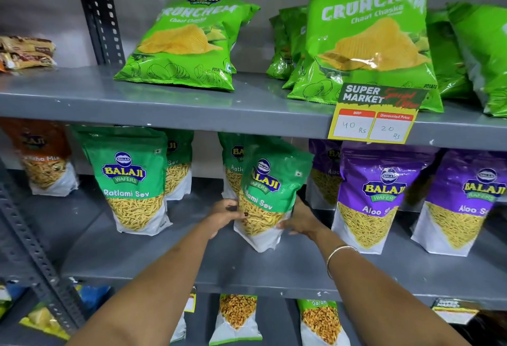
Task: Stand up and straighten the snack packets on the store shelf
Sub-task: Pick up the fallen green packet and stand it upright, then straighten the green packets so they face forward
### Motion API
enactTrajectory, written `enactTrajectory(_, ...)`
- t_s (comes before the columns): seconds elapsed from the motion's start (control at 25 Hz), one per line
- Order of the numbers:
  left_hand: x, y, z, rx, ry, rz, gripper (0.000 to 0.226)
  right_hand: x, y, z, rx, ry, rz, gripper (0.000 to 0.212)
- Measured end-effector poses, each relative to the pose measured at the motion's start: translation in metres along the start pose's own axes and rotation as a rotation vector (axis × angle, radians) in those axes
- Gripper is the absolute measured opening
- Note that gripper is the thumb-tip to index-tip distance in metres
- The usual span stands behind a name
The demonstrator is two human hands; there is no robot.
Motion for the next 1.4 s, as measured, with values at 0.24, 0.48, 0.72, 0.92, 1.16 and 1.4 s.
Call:
enactTrajectory(0.24,-0.002,0.015,0.000,0.078,0.029,0.125,0.047,-0.004,-0.009,0.004,-0.309,-0.001,-0.051,0.080)
enactTrajectory(0.48,0.000,0.029,-0.002,0.021,0.005,0.158,0.051,-0.006,-0.007,0.003,-0.317,-0.089,-0.099,0.083)
enactTrajectory(0.72,0.019,-0.002,-0.018,-0.112,-0.120,0.142,0.045,0.005,-0.013,0.005,-0.016,0.389,-0.345,0.017)
enactTrajectory(0.92,0.052,-0.091,-0.051,-0.238,-0.279,0.321,0.035,0.002,0.040,-0.042,0.179,0.628,-0.711,0.031)
enactTrajectory(1.16,0.065,-0.217,-0.111,-0.038,-0.246,0.448,0.084,-0.028,0.169,-0.116,0.315,0.294,-0.457,0.051)
enactTrajectory(1.4,0.034,-0.252,-0.132,-0.044,-0.011,0.234,0.074,-0.058,0.255,-0.145,-0.181,0.078,-0.141,0.074)
Point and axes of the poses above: each hand's wrist, its own x-axis away from the middle knuckle, its own y-axis out of the palm, z = x × y, the point moved 2 cm from there along -x, towards the middle knuckle, and after that the axes turned 10 degrees about -z, right-handed, at the moved point
